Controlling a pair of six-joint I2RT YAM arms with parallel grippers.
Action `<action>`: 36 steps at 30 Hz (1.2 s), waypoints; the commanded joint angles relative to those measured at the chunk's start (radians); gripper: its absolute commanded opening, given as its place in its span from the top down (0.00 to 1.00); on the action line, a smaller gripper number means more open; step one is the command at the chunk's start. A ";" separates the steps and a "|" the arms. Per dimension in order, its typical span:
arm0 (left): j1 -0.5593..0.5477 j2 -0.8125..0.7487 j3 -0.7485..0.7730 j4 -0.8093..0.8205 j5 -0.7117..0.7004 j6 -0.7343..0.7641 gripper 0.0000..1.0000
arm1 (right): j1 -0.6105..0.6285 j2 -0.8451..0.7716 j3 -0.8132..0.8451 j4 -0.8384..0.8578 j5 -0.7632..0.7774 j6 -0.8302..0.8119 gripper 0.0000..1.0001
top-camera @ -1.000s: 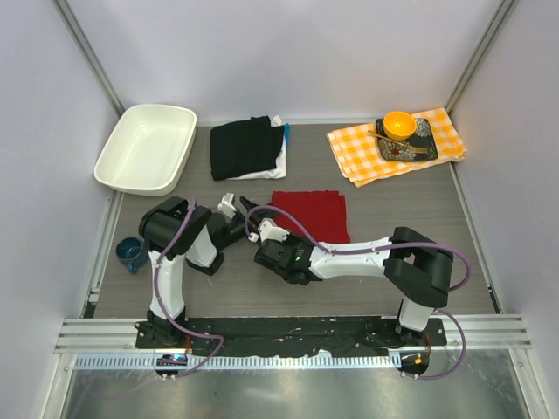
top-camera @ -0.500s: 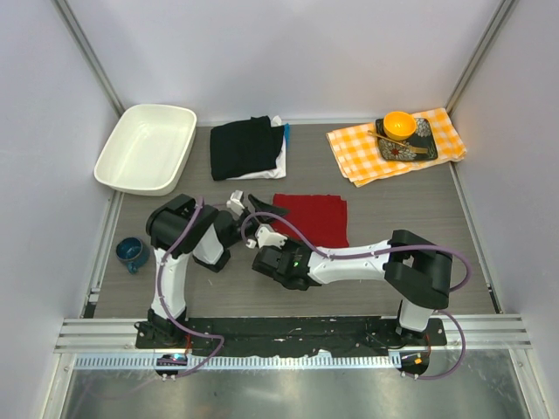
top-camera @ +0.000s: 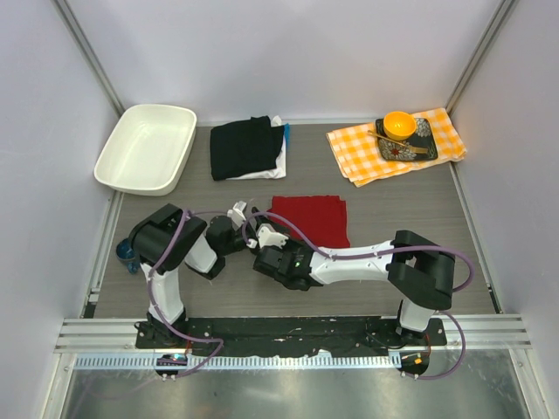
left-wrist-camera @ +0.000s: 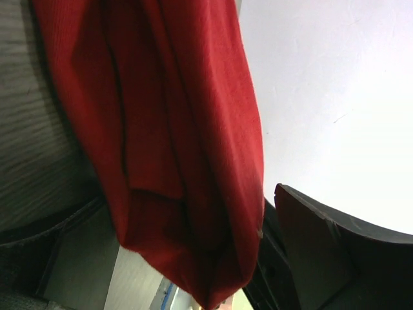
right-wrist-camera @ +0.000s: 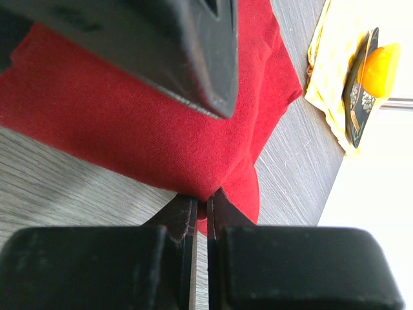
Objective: Fold and stack the t-shirts
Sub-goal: Neatly place the folded tshirt to the corner
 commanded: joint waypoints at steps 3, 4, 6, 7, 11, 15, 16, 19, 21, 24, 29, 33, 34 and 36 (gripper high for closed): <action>-0.010 -0.004 -0.039 -0.250 0.029 0.055 0.00 | 0.011 -0.051 0.002 0.029 0.042 0.015 0.99; -0.014 0.001 -0.030 -0.249 0.025 0.052 0.00 | 0.011 -0.052 0.000 0.029 0.045 0.017 0.99; -0.030 0.008 -0.015 -0.246 0.012 0.044 0.00 | 0.011 -0.057 -0.003 0.026 0.047 0.018 0.99; -0.036 0.022 0.008 -0.247 0.009 0.040 0.00 | 0.012 -0.060 -0.001 0.023 0.045 0.018 0.99; -0.050 0.065 0.071 -0.240 0.011 0.023 0.00 | 0.019 -0.074 -0.004 0.008 0.052 0.018 0.99; -0.053 0.104 0.125 -0.240 0.014 0.017 0.00 | 0.029 -0.086 -0.012 -0.001 0.061 0.048 0.99; -0.053 0.110 0.131 -0.243 0.014 0.015 0.00 | 0.029 -0.087 -0.014 -0.006 0.059 0.048 0.99; -0.053 0.128 0.151 -0.252 0.009 0.021 0.00 | 0.032 -0.092 -0.017 -0.015 0.058 0.055 0.99; -0.053 0.142 0.159 -0.258 0.008 0.026 0.00 | 0.037 -0.093 -0.018 -0.017 0.056 0.060 0.99; -0.047 0.159 0.180 -0.272 0.011 0.039 0.01 | 0.043 -0.093 -0.024 -0.026 0.059 0.066 0.99; -0.031 0.185 0.226 -0.313 0.031 0.055 0.22 | 0.062 -0.106 -0.040 -0.058 0.067 0.104 0.99; -0.030 0.177 0.249 -0.344 0.034 0.066 0.49 | 0.071 -0.118 -0.052 -0.069 0.075 0.117 0.99; -0.030 0.173 0.252 -0.348 0.035 0.066 0.56 | 0.072 -0.121 -0.052 -0.075 0.073 0.117 0.99; -0.030 0.160 0.255 -0.358 0.037 0.069 0.87 | 0.075 -0.124 -0.052 -0.078 0.073 0.118 0.99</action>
